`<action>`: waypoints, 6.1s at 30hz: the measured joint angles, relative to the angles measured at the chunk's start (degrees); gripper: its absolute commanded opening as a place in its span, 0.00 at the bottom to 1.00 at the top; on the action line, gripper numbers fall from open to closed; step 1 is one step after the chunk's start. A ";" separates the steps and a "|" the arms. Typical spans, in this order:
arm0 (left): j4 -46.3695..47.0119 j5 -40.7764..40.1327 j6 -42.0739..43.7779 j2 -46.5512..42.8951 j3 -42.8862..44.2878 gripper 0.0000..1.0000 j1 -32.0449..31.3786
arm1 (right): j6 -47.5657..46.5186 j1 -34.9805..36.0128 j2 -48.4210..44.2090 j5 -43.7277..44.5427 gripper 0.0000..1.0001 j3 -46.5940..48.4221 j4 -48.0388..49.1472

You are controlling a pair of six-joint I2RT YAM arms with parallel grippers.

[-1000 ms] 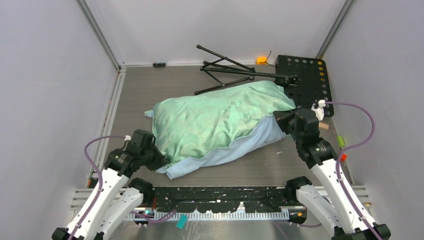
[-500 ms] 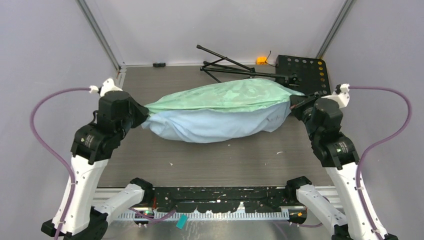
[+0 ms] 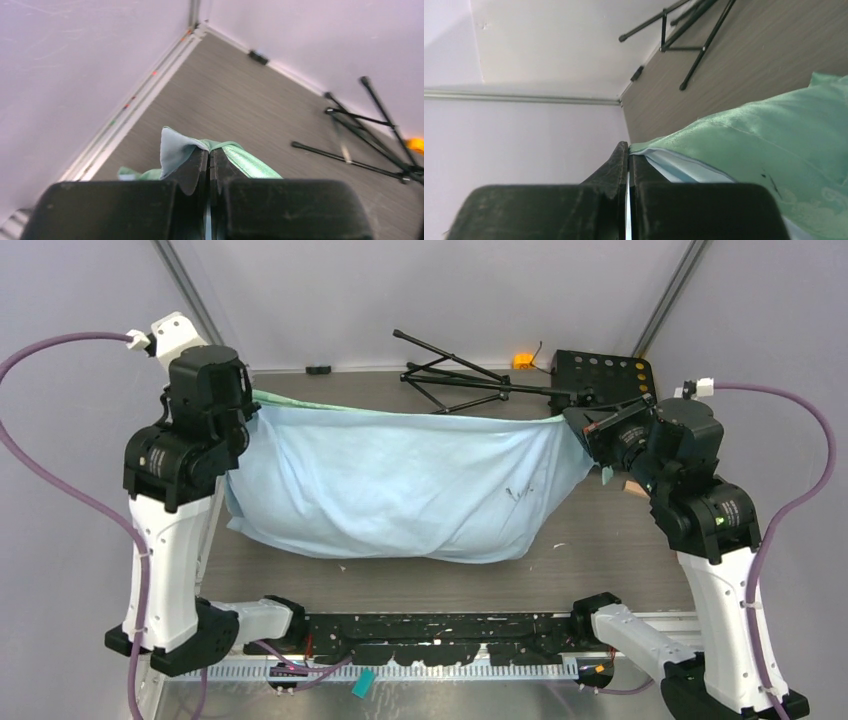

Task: Remove the pillowcase from the pillow

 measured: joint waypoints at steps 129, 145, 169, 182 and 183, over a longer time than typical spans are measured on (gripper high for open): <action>26.16 40.72 20.37 28.04 -27.12 0.47 -15.06 | -32.44 19.85 5.79 1.55 0.83 -53.62 46.16; 26.45 42.97 17.33 21.35 -29.81 0.64 -13.31 | -29.38 19.85 27.32 -13.25 0.75 -33.35 50.27; 18.75 28.13 18.47 21.57 -30.53 0.47 -11.89 | -31.30 19.67 25.57 -2.32 0.71 -38.23 39.47; 20.90 34.10 17.40 19.85 -31.87 0.09 -11.50 | -34.38 20.70 28.94 -5.38 0.74 -20.59 37.68; 20.90 34.23 17.20 19.74 -31.87 0.07 -11.52 | -34.62 20.74 30.10 -5.75 0.72 -20.22 37.59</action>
